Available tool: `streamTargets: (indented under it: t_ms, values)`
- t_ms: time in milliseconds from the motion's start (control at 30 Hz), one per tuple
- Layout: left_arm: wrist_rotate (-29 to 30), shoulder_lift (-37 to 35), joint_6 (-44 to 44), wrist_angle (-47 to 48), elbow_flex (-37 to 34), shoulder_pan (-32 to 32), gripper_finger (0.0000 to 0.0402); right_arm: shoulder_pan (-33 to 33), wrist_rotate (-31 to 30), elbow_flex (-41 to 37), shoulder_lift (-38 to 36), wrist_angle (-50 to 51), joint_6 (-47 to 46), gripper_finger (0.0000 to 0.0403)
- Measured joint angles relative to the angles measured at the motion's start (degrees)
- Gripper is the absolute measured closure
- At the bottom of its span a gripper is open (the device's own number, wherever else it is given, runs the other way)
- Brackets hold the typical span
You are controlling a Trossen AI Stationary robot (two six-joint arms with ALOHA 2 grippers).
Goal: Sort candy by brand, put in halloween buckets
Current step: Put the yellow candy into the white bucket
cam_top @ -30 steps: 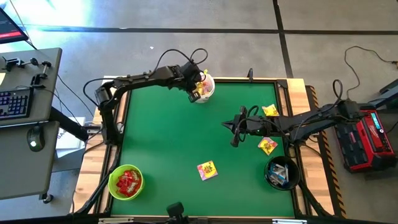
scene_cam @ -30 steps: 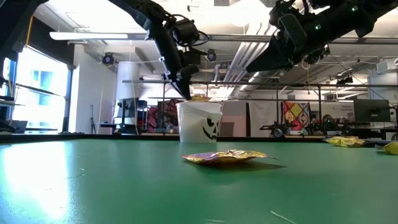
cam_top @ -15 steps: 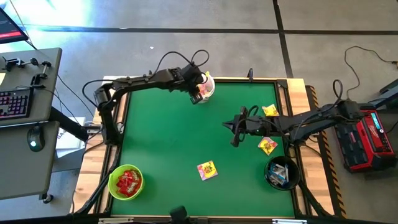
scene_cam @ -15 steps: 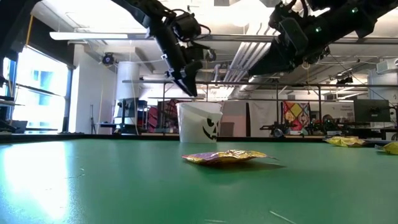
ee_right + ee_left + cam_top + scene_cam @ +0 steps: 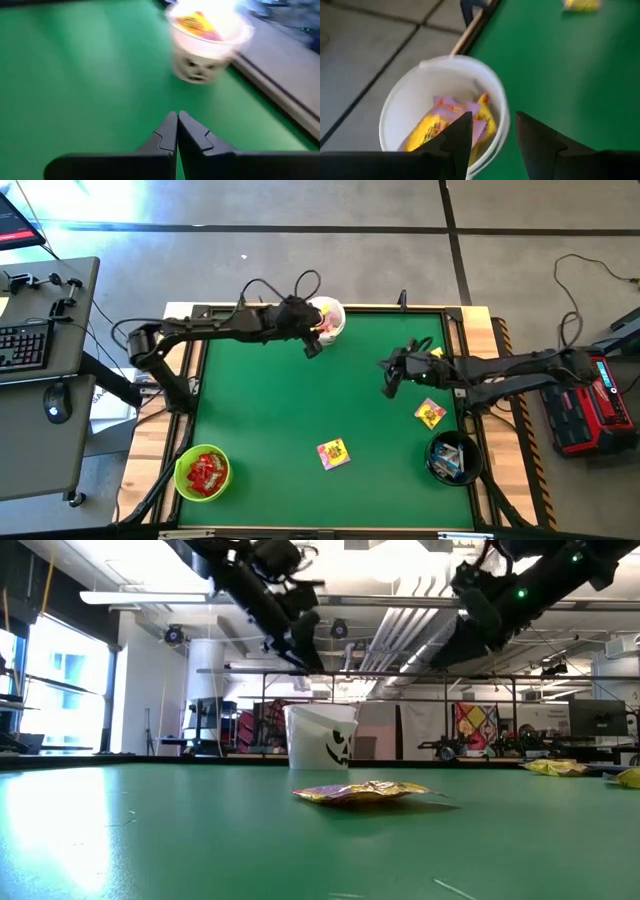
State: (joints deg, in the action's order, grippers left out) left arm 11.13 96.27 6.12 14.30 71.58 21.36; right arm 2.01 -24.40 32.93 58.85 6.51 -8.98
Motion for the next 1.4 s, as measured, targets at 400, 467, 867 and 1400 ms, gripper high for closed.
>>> streamTargets:
  t_ms: [400,467,867,1400]
  values:
    - [0.2,-13.5,-2.0,-14.9,-16.8,-4.9,0.0261,13.3,-8.8,0.0,-1.9,19.0,-5.7,0.0402]
    - [0.3,-15.2,-2.0,-16.0,-19.1,-6.1,0.0261,15.6,-9.2,0.0,-1.9,20.9,-6.8,0.0399]
    - [1.1,-19.5,-4.3,-28.6,-33.5,-12.7,0.0261,30.7,-3.7,0.0,-1.9,32.3,-8.2,0.0299]
    - [1.0,-19.5,-4.5,-32.3,-38.7,-19.1,0.0261,46.9,11.3,0.0,6.0,32.1,-7.3,0.0240]
